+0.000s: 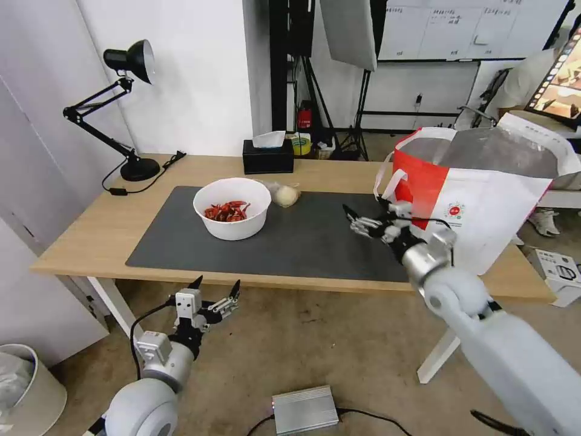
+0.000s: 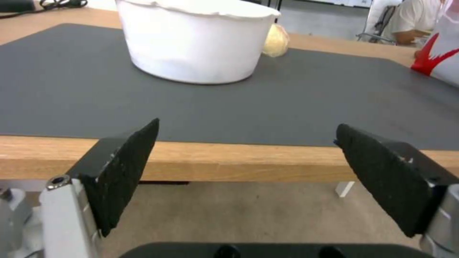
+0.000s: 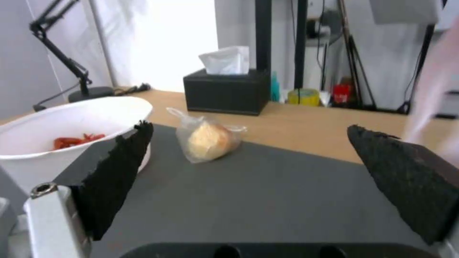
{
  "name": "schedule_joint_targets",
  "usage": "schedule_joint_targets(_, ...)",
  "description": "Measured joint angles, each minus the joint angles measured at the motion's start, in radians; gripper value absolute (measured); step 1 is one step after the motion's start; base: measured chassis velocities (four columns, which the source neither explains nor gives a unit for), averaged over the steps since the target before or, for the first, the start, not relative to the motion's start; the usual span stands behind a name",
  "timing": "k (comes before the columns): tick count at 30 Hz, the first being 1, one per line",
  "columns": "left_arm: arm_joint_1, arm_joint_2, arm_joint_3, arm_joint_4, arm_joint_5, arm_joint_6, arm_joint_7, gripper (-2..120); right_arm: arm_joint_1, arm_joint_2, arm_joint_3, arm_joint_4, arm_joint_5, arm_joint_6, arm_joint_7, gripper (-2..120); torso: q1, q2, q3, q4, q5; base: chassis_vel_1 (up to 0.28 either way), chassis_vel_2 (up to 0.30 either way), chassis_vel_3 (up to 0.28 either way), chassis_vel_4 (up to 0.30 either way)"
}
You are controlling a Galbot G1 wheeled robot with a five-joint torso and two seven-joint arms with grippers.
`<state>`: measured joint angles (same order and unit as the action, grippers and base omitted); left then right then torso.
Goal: Pick up the trash from the table and place it into the takeout bag.
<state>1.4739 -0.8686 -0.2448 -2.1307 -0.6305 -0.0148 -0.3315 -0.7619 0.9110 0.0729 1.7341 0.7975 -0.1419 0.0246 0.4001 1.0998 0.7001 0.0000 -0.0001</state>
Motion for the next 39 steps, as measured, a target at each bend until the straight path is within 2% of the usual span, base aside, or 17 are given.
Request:
schedule_joint_targets(3,0.003,-0.002,-0.003,-0.001,0.0,0.0,0.0,100,0.123,0.043,-0.081,-0.094,0.03,-0.018,0.02,100,0.0,0.0,0.0,0.0004,0.0001,0.0,0.0,0.0,0.0)
schedule_joint_targets(8,0.004,-0.003,-0.005,0.0,0.0,0.0,-0.001,100,0.226,0.086,-0.14,-0.178,0.067,-0.03,0.03,100,0.0,0.0,0.0,0.0002,0.0003,0.0,0.0,0.0,0.0)
schedule_joint_targets(10,0.005,-0.009,-0.006,0.005,0.0,0.0,-0.001,100,0.362,0.152,-0.219,-0.327,0.131,-0.071,0.03,100,0.0,0.0,0.0,0.0002,-0.0001,0.0,0.0,0.0,0.0)
schedule_joint_targets(11,0.005,-0.009,-0.006,0.005,0.0,0.0,-0.001,100,0.362,0.152,-0.219,-0.327,0.131,-0.071,0.03,100,0.0,0.0,0.0,0.0002,-0.0001,0.0,0.0,0.0,0.0)
schedule_joint_targets(14,0.003,-0.011,-0.003,0.009,0.0,0.0,-0.001,100,0.431,0.208,-0.258,-0.445,0.145,-0.09,0.015,100,0.0,0.0,0.0,0.0001,0.0,0.0,0.0,0.0,0.0)
schedule_joint_targets(23,0.003,-0.015,-0.001,0.012,0.001,0.0,-0.001,100,0.536,0.304,-0.293,-0.604,0.131,-0.13,0.007,100,0.0,0.0,0.0,0.0001,0.0,0.0,0.0,0.0,0.0)
schedule_joint_targets(29,0.009,-0.02,-0.002,0.003,0.003,-0.001,-0.002,100,0.625,0.384,-0.33,-0.735,0.033,-0.182,-0.012,100,0.0,0.0,0.0,0.0002,0.0,0.0,0.0,0.0,0.0)
schedule_joint_targets(39,0.014,-0.015,-0.006,0.002,0.003,-0.002,-0.002,100,0.682,0.468,-0.352,-0.894,-0.041,-0.195,-0.066,100,0.0,0.0,0.0,0.0,0.0001,0.0,0.0,0.0,0.0)
